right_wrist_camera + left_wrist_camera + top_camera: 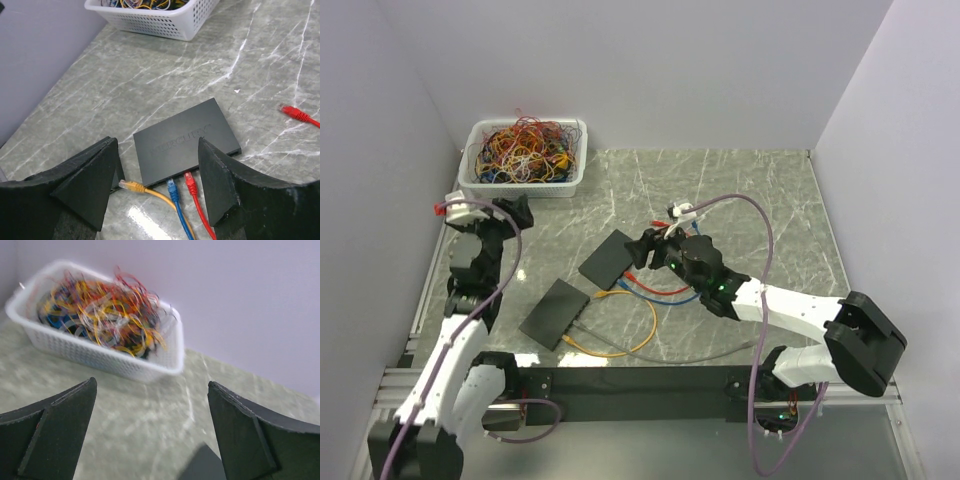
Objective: Insert the plug into the switch port
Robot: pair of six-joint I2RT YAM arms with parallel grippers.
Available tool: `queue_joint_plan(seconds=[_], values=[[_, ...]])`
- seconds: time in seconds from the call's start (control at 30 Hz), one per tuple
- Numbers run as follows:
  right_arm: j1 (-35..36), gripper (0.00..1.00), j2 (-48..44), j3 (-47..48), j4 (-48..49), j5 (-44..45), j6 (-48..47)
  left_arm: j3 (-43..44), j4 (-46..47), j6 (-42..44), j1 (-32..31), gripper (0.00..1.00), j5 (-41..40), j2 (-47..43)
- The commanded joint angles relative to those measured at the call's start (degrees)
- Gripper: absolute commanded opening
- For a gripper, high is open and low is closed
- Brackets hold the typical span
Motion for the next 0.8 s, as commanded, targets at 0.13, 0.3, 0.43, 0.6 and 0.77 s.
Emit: queue_joint_plan(seconds=[0.13,0.3,0.43,0.6,0.77], values=[[1.5,0.73,-2.7,-0.6,2.7,-2.6,1.7,-6.6,-20.8,-8.2,-0.4,0.99,3.4,-13.9],[4.2,0.73,-0.5,3.1,-2.1,-5.8,3.9,-10.1,-22.3,-6.5,-0.4,0.99,2.1,-21.2],[8.8,0.73,-2.3,5.0,-8.1,-4.6,5.2,-12.3,-22.3,-7.3,-0.4,0.99,2.3,-24.3],[15.7,0.73,-8.2,0.4,-13.9,-1.7,6.4,-13.2,-22.2,-7.7,-0.4,0.99,4.9,-25.2],[20.0,0.73,-20.3,-6.2,-23.1,7.7,9.0,-14.4,-21.4,-7.4,-0.4,0.99,7.1,-28.0]])
